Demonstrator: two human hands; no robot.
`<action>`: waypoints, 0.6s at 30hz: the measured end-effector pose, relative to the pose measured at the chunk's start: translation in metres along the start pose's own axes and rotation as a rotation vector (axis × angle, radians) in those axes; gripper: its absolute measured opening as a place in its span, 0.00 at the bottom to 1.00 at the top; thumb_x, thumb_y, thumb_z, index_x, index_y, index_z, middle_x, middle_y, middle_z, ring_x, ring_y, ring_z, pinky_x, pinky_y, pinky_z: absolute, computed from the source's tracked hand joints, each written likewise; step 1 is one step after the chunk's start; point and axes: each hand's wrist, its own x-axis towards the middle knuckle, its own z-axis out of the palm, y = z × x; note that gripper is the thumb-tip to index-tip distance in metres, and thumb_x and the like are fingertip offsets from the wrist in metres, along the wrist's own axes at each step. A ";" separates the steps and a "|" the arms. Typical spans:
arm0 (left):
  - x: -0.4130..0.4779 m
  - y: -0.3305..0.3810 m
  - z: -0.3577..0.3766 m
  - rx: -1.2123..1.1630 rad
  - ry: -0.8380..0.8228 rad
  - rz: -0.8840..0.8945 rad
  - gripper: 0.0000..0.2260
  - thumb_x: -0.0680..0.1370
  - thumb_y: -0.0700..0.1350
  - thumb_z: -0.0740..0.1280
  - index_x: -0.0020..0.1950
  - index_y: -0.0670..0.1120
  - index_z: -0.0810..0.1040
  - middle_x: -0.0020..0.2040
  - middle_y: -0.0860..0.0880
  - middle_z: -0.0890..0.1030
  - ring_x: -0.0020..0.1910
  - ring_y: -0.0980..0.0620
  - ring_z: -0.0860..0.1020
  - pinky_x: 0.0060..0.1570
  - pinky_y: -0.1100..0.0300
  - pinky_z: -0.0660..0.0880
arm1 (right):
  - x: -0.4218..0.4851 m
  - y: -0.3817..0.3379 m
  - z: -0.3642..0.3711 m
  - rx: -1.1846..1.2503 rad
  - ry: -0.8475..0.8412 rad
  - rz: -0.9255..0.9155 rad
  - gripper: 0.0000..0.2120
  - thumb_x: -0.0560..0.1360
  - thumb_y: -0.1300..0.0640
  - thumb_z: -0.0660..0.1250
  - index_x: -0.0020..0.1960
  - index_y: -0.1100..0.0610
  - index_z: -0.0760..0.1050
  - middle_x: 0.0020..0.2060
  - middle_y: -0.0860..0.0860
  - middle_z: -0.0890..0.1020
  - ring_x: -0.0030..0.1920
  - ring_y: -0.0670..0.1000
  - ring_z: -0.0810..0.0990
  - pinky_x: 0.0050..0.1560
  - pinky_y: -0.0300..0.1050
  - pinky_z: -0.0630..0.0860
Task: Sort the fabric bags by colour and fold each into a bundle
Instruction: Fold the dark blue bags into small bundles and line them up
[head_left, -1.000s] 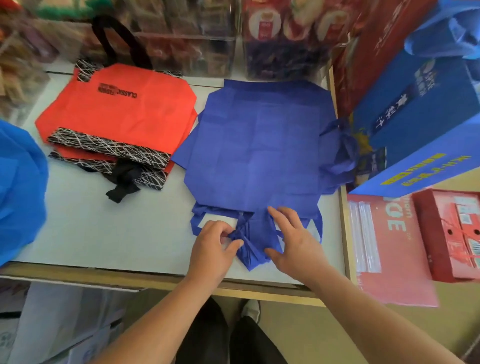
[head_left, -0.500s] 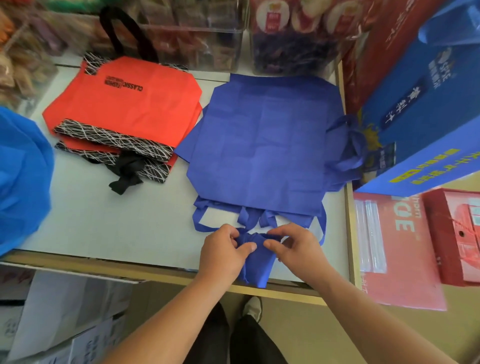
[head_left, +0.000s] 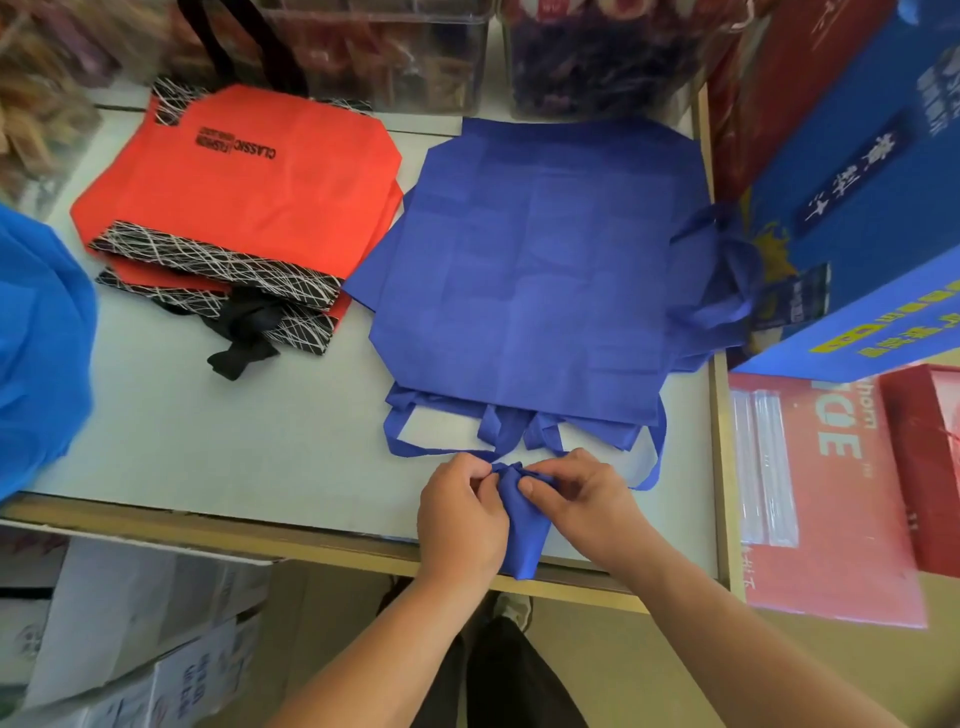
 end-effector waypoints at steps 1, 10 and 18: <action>0.000 0.000 -0.002 0.003 -0.013 0.015 0.10 0.82 0.43 0.67 0.43 0.54 0.75 0.41 0.54 0.81 0.42 0.54 0.79 0.41 0.61 0.77 | 0.001 0.000 -0.001 0.015 0.004 0.016 0.02 0.76 0.51 0.76 0.48 0.45 0.86 0.50 0.52 0.79 0.49 0.48 0.81 0.53 0.41 0.79; 0.005 -0.002 -0.005 -0.013 -0.033 0.027 0.07 0.82 0.40 0.67 0.50 0.52 0.79 0.46 0.58 0.81 0.47 0.59 0.79 0.42 0.73 0.73 | 0.004 0.006 0.005 0.129 0.105 -0.014 0.08 0.73 0.56 0.79 0.47 0.43 0.86 0.47 0.45 0.83 0.49 0.42 0.81 0.53 0.40 0.78; 0.002 0.004 0.004 -0.141 -0.070 0.041 0.15 0.81 0.35 0.64 0.52 0.57 0.79 0.51 0.58 0.82 0.52 0.60 0.80 0.50 0.68 0.77 | 0.018 -0.007 0.006 -0.357 0.017 -0.046 0.06 0.76 0.53 0.75 0.46 0.41 0.85 0.43 0.43 0.71 0.44 0.43 0.75 0.46 0.45 0.76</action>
